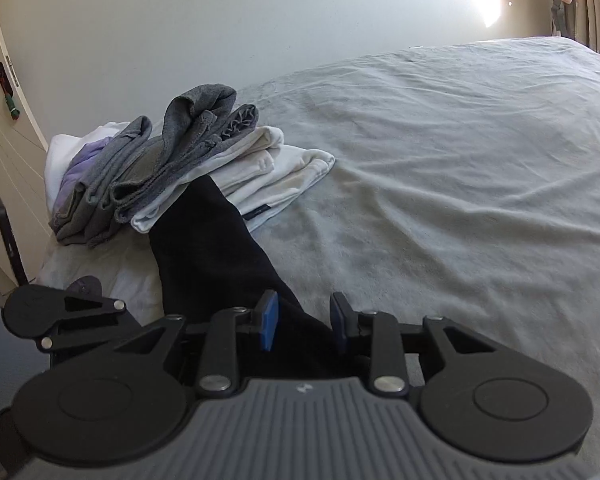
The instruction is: Fold clothes
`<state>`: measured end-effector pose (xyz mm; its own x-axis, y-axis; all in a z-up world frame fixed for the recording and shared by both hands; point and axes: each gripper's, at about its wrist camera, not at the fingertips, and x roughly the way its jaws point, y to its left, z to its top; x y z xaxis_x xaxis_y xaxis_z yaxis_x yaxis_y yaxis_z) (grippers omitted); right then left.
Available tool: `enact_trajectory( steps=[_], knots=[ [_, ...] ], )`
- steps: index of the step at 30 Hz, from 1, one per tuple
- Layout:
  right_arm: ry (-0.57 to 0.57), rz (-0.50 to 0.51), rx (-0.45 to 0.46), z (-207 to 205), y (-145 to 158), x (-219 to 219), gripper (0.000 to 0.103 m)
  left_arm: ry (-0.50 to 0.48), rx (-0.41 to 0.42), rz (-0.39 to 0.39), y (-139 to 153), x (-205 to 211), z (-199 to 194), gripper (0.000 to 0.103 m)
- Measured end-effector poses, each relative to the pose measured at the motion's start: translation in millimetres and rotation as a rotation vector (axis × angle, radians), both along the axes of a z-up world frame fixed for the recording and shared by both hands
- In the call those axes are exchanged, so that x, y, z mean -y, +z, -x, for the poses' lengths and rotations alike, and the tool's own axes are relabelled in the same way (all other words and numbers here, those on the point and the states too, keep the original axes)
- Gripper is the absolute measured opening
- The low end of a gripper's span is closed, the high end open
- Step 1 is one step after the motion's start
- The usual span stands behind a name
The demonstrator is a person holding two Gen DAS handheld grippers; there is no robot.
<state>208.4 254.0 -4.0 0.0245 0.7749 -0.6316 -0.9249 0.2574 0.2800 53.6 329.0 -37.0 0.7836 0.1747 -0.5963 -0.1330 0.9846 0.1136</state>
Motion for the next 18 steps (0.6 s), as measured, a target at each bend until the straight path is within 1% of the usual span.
enact_trajectory(
  steps=[3, 4, 5, 6, 7, 8, 10, 13, 14, 15, 17, 18],
  knots=[
    [0.021, -0.007, -0.089, -9.9, -7.4, -19.8, 0.032, -0.026, 0.004, -0.003, -1.7, -2.4, 0.8, 0.029],
    [0.041, 0.007, -0.101, -9.7, -9.9, -26.9, 0.032, -0.031, 0.008, 0.009, -1.9, -4.1, 1.1, 0.029],
    [0.057, 0.024, -0.079, -6.4, -11.1, -32.8, 0.025, -0.04, 0.01, 0.019, -2.0, -5.6, 1.2, 0.029],
    [0.071, 0.039, -0.056, -3.2, -12.1, -38.4, 0.003, -0.046, 0.008, 0.023, -2.1, -6.6, 1.0, 0.029],
    [0.069, 0.035, -0.024, -0.3, -10.1, -41.6, 0.003, -0.049, -0.004, 0.023, -2.4, -7.4, -0.1, 0.029],
    [0.043, -0.003, 0.014, 0.8, -5.0, -42.9, 0.003, -0.051, -0.016, 0.024, -2.7, -8.2, -1.1, 0.029],
    [0.004, -0.047, 0.0, -4.3, 1.3, -43.4, 0.003, -0.054, -0.036, 0.02, -3.1, -8.8, -3.0, 0.029],
    [-0.008, 0.025, 0.053, -5.2, -0.1, -50.1, 0.004, -0.053, -0.045, 0.027, 0.0, -10.0, -2.8, 0.029],
    [-0.013, 0.046, 0.068, -5.7, -0.3, -51.6, 0.006, -0.053, -0.039, 0.02, 1.6, -10.4, -1.9, 0.029],
    [-0.02, 0.037, 0.064, -7.7, 2.0, -46.0, 0.013, -0.052, -0.033, 0.011, 3.2, -10.9, -1.1, 0.03],
    [-0.035, 0.019, 0.055, -11.7, 6.7, -34.8, 0.015, -0.016, -0.018, 0.006, 5.8, -14.1, 0.4, 0.032],
    [-0.042, 0.019, 0.054, -13.1, 8.6, -27.3, 0.018, 0.007, -0.013, 0.006, 7.0, -16.2, 0.9, 0.032]
  ],
)
